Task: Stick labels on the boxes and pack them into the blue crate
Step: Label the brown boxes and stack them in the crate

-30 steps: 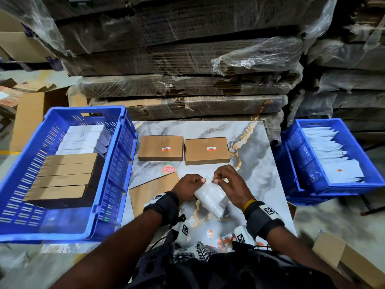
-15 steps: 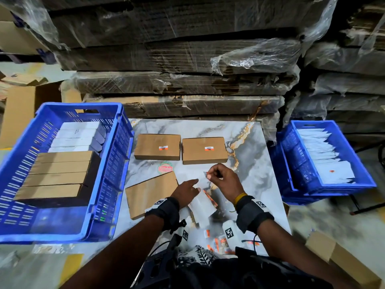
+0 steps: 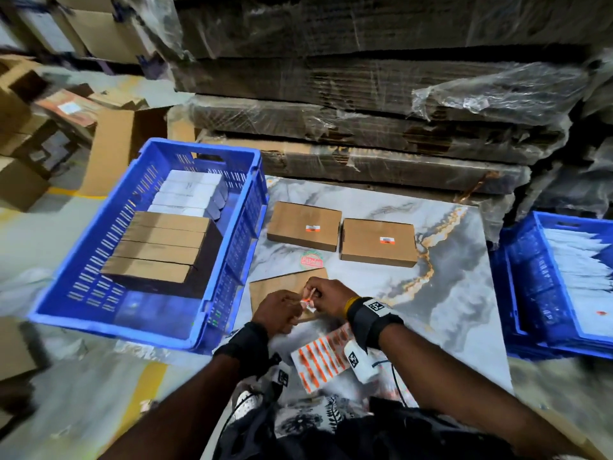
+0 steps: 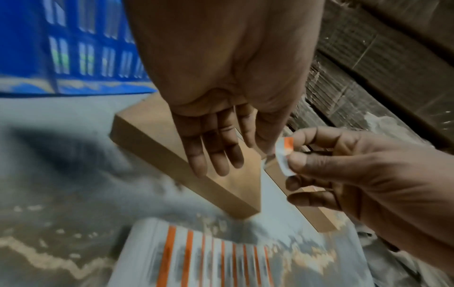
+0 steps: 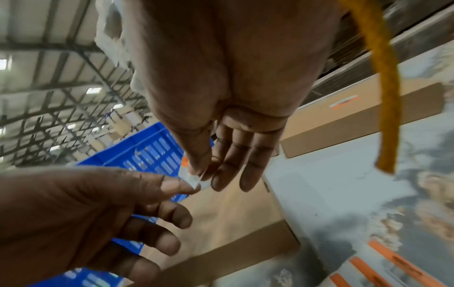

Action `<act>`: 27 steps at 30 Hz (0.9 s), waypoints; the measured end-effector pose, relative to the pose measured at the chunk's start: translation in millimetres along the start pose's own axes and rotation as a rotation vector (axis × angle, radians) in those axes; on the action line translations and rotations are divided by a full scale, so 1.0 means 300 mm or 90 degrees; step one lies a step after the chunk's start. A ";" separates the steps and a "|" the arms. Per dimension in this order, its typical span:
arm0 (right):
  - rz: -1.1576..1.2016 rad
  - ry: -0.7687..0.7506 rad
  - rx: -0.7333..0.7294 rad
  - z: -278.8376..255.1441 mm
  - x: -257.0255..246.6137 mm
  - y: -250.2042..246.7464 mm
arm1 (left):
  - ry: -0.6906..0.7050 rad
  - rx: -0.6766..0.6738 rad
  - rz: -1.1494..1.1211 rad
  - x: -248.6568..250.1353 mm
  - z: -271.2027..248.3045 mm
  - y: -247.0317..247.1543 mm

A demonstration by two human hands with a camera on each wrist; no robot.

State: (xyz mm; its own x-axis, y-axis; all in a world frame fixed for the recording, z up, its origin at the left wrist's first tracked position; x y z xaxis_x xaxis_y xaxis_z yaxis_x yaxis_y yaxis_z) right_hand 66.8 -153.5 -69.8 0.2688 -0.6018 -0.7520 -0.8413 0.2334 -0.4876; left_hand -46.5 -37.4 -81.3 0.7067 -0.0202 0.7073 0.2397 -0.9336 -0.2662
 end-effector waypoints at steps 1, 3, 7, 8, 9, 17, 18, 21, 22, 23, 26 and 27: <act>-0.016 0.002 -0.020 0.024 -0.014 0.017 | -0.012 0.001 -0.010 -0.004 -0.001 -0.014; -0.043 0.001 -0.052 0.063 -0.044 0.041 | -0.029 0.004 -0.028 -0.019 0.011 -0.034; -0.079 0.019 -0.095 0.122 -0.065 0.058 | -0.066 0.025 -0.065 -0.041 0.046 -0.046; -0.087 0.024 -0.097 0.135 -0.065 0.057 | -0.075 0.027 -0.082 -0.042 0.056 -0.045; -0.094 0.034 -0.097 0.143 -0.066 0.056 | -0.083 0.030 -0.102 -0.044 0.067 -0.042; -0.036 0.065 -0.007 0.171 -0.012 0.047 | -0.115 0.090 -0.172 -0.011 0.130 -0.002; -0.007 0.089 0.012 0.163 -0.010 0.035 | -0.126 0.091 -0.186 -0.013 0.137 0.003; 0.036 0.145 0.031 0.146 0.016 0.006 | -0.159 0.078 -0.228 -0.022 0.144 0.027; 0.034 0.152 0.031 0.144 0.027 0.005 | -0.172 0.072 -0.242 -0.022 0.146 0.035; 0.027 0.158 0.039 0.144 0.033 0.006 | -0.182 0.067 -0.250 -0.022 0.146 0.041; 0.022 0.182 0.079 0.151 0.044 0.020 | -0.198 0.084 -0.251 -0.025 0.147 0.054; 0.027 0.188 0.083 0.153 0.043 0.026 | -0.197 0.093 -0.246 -0.031 0.149 0.056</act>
State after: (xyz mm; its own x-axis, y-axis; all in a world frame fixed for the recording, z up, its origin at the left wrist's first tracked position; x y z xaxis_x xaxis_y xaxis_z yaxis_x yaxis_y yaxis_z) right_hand 85.3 -124.3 -103.6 0.0709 -0.7808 -0.6208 -0.7764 0.3475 -0.5258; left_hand -19.1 -37.0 -121.6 0.7063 0.4435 0.5518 0.5974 -0.7916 -0.1285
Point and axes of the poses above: each hand's wrist, its own z-axis towards the middle knuckle, its own y-axis out of the palm, x = y × z, the point moved 2 cm from there along z, towards the middle knuckle, and after that the axes turned 5 degrees about z, right-handed, at the moved point
